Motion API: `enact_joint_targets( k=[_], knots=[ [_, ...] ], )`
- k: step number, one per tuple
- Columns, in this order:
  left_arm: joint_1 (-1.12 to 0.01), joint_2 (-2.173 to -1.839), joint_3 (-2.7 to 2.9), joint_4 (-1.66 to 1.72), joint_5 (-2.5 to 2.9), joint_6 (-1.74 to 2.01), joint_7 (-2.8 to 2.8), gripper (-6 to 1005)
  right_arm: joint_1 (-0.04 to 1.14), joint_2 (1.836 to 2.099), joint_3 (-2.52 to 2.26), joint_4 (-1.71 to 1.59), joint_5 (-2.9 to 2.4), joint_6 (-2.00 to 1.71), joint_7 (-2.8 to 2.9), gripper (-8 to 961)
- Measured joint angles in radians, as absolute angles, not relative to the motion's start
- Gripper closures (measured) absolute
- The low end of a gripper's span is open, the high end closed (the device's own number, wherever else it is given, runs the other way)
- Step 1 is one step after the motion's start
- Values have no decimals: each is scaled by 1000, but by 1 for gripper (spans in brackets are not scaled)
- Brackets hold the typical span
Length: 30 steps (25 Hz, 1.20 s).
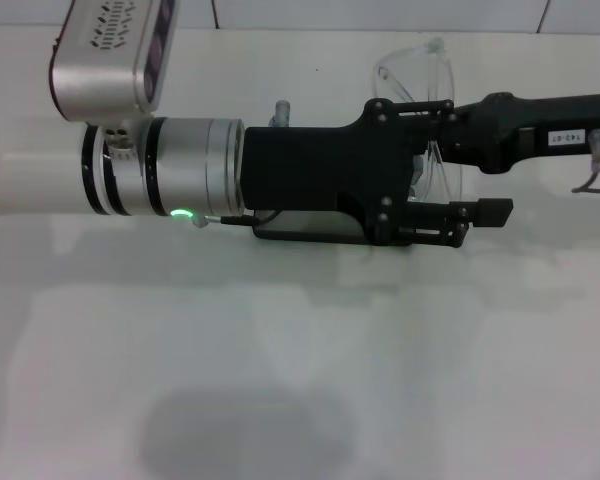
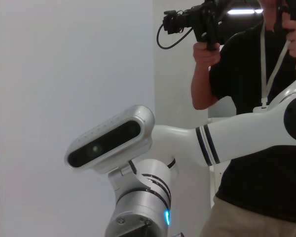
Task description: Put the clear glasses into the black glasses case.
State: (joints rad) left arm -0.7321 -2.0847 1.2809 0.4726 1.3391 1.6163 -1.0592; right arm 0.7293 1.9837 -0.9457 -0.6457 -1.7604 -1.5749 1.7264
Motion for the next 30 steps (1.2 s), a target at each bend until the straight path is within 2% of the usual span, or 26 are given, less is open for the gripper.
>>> enact_joint_targets(
  k=[9, 16, 23, 30],
  knots=[
    [-734, -2086, 1281, 473, 1345, 1615, -1056, 260, 721, 1962, -946, -646, -1763, -1614, 1722, 817],
    [-729, -2086, 1281, 472, 1335, 1615, -1060, 260, 710, 1961, -946, -652, -1792, -1616, 1687, 813],
    [-734, -2086, 1281, 472, 1338, 1615, -1061, 260, 705, 1971, -947, -657, -1801, -1635, 1679, 808],
    [-695, -2073, 1258, 477, 1300, 1638, -1061, 260, 662, 1947, -941, -694, -1806, -1571, 1628, 804]
  ],
)
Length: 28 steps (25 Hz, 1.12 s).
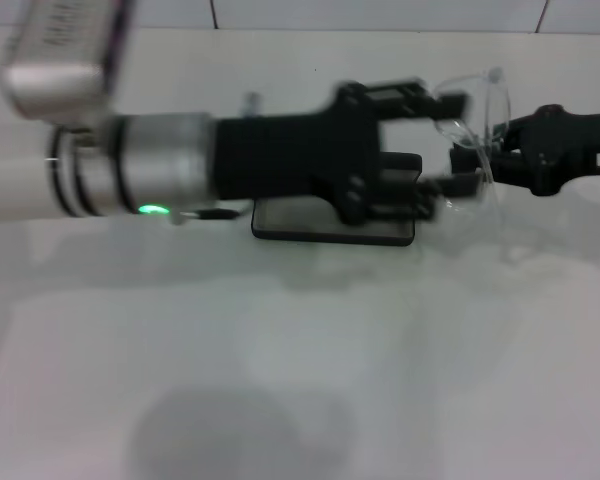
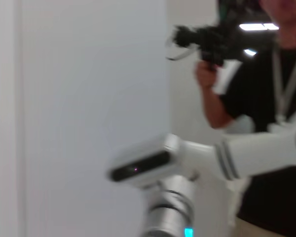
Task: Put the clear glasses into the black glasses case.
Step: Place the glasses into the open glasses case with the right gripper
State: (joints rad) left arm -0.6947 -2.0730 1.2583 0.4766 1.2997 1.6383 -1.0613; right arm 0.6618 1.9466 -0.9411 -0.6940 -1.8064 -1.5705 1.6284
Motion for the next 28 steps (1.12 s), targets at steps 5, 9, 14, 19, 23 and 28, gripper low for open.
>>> enact_joint_targets(
  k=[5, 9, 14, 19, 23, 28],
  knots=[
    [-620, -2058, 1100, 487, 1291, 1606, -1062, 260, 660, 1978, -1040, -924, -1888, -1565, 1668, 801],
    [-573, -2055, 992, 486, 1293, 1551, -1058, 261, 719, 2015, -1224, -1105, -2084, -1477, 1855, 798],
    [-527, -2054, 939, 489, 1289, 1543, -1056, 261, 852, 2023, -1525, -1131, -2306, -1322, 2145, 795],
    [-514, -2062, 936, 491, 1292, 1543, -1052, 261, 887, 2027, -1747, -1127, -2455, -1187, 2338, 792],
    [-505, -2062, 936, 492, 1292, 1544, -1051, 261, 886, 2027, -1860, -1138, -2523, -1112, 2424, 789],
    [-508, -2063, 940, 492, 1293, 1546, -1051, 261, 877, 2028, -1873, -1167, -2531, -1102, 2434, 786]
  ],
)
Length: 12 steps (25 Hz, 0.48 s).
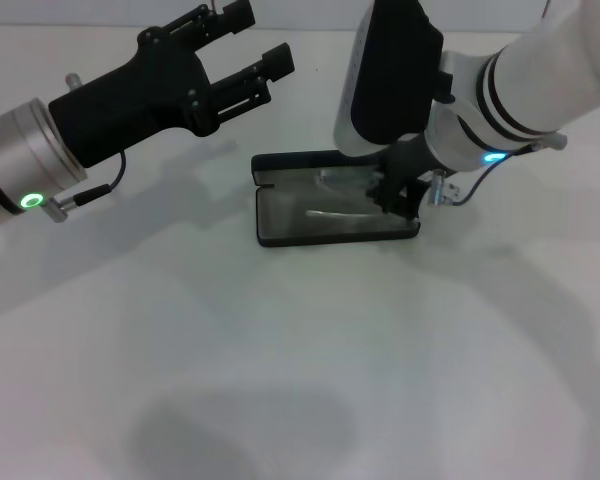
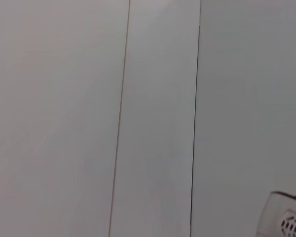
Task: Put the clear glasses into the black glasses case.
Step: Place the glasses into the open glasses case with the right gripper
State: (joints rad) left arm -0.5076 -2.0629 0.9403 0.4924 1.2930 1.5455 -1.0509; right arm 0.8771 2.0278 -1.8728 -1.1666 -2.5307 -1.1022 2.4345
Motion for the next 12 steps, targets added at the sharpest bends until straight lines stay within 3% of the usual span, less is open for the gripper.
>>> enact_joint_targets(
  k=[12],
  knots=[
    [-507, -2063, 940, 489, 1294, 1547, -1057, 261, 801, 2028, -1911, -1279, -2595, -1045, 2436, 778]
  ],
)
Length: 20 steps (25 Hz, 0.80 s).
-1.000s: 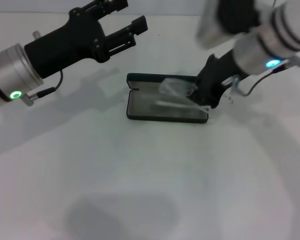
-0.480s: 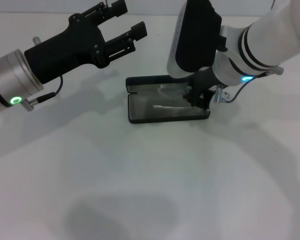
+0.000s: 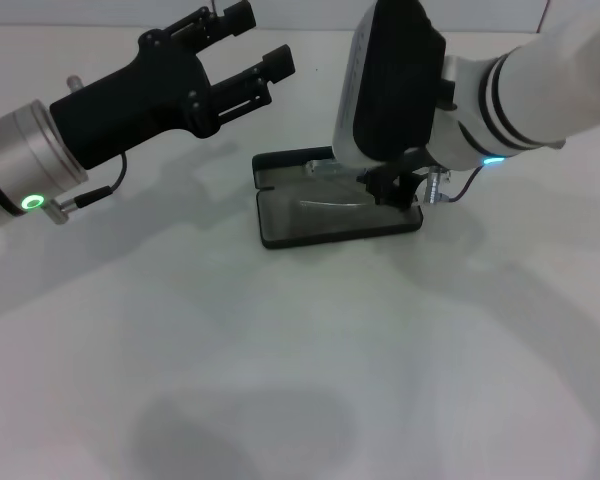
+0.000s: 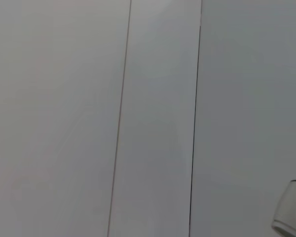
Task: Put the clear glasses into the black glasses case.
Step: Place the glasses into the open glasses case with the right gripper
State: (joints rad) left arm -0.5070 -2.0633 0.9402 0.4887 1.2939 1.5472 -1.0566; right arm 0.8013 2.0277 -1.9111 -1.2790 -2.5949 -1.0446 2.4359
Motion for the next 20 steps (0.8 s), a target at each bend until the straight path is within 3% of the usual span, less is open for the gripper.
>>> enact_joint_targets(
  k=[20],
  knots=[
    [-522, -2063, 940, 485, 1300, 1537, -1040, 261, 756, 2028, -2072, -1259, -2747, -860, 2429, 765]
  ],
)
